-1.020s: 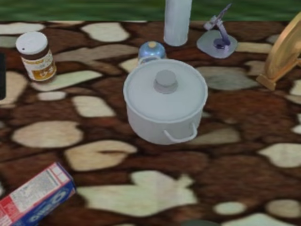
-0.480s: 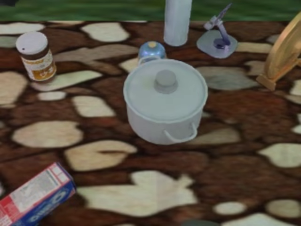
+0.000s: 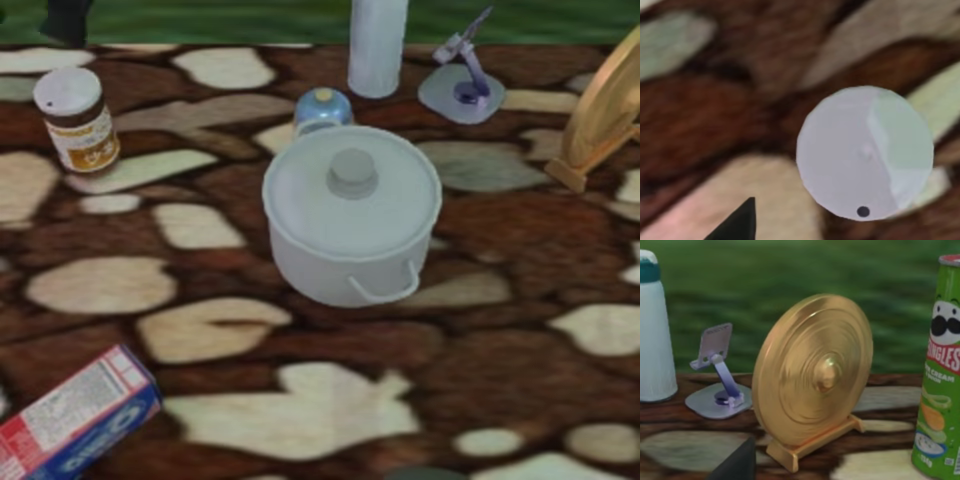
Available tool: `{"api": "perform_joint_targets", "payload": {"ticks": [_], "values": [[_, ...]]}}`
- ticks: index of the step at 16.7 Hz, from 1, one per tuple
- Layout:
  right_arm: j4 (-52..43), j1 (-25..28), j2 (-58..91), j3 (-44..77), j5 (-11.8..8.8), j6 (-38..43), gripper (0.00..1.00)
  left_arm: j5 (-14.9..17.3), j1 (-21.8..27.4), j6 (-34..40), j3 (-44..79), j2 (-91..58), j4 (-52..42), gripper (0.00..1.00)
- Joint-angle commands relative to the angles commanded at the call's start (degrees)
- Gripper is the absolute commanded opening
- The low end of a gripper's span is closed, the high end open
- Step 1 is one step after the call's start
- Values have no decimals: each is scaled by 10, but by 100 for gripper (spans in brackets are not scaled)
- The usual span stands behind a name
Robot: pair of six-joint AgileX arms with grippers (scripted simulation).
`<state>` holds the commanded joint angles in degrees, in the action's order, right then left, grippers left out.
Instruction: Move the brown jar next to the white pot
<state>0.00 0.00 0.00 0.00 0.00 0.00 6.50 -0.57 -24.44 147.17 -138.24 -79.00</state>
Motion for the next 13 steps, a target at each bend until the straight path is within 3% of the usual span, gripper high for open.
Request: {"api": "perform_joint_targets", "payload": {"ticks": [6,13], "values": [[0,0,0,0,0,0,100,-5,-6,-25,169,-168,-86,100],[0,0,0,0,0,0,100,-6,-7,-29,191,-191,-97,100]]}}
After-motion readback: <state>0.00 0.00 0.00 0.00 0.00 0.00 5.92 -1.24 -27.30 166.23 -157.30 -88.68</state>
